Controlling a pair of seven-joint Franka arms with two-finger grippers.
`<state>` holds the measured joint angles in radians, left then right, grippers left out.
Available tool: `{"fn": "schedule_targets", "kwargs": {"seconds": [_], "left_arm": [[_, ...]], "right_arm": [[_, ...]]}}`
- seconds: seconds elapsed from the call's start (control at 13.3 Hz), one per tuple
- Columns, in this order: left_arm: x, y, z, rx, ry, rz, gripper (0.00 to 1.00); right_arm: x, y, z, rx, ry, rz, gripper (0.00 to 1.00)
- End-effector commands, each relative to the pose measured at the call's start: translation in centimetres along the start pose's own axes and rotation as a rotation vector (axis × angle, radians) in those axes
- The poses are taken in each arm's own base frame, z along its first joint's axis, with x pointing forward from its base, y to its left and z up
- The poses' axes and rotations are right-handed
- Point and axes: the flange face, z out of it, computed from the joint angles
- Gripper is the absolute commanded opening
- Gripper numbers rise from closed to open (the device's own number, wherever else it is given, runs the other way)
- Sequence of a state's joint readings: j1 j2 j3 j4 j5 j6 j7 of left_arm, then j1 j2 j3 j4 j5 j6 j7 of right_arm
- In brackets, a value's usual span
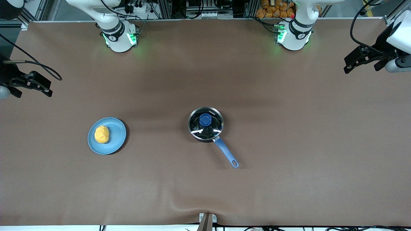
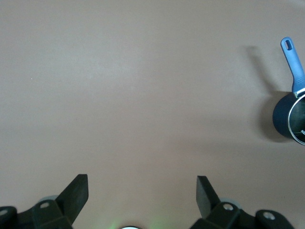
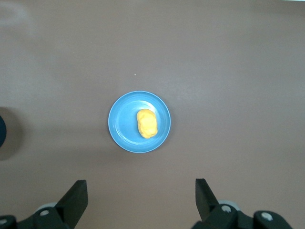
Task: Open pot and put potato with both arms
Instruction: 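Raise both grippers from rest and start moving toward the table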
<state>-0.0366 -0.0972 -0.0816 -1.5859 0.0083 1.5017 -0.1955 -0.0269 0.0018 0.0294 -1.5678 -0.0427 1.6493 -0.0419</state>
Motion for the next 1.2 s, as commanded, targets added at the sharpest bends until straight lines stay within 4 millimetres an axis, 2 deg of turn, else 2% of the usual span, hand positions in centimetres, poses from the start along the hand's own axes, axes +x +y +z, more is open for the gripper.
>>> {"fn": "schedule_targets", "kwargs": {"seconds": [0.0,0.3,0.53,0.6,0.75,1.05,1.13], "left_arm": [[-0.2,-0.2,-0.5,-0.015,-0.008,0.011,1.00],[-0.2,0.2,-0.5,-0.017,-0.009,0.019,1.00],[0.2,1.0,0.0,-0.021,-0.011,0.030,1.00],[0.5,1.9,0.5,-0.031,-0.021,0.044,1.00],[1.2,4.3,-0.5,-0.040,0.002,0.074,1.00],[1.7,8.5,1.4,-0.042,-0.030,0.141,1.00],[1.5,9.9,1.9,-0.042,-0.040,0.166,1.00]], "right_arm": [[0.0,0.4,-0.5,-0.014,-0.001,-0.016,1.00],[0.4,-0.2,0.5,-0.013,-0.003,-0.023,1.00],[0.4,-0.1,0.5,-0.013,-0.003,-0.023,1.00],[0.4,-0.2,0.5,-0.013,-0.003,-0.025,1.00],[0.5,-0.2,0.6,-0.013,-0.005,-0.025,1.00],[0.8,-0.1,1.5,-0.012,-0.019,-0.022,1.00],[1.2,0.2,2.4,-0.011,-0.034,-0.017,1.00]]}}
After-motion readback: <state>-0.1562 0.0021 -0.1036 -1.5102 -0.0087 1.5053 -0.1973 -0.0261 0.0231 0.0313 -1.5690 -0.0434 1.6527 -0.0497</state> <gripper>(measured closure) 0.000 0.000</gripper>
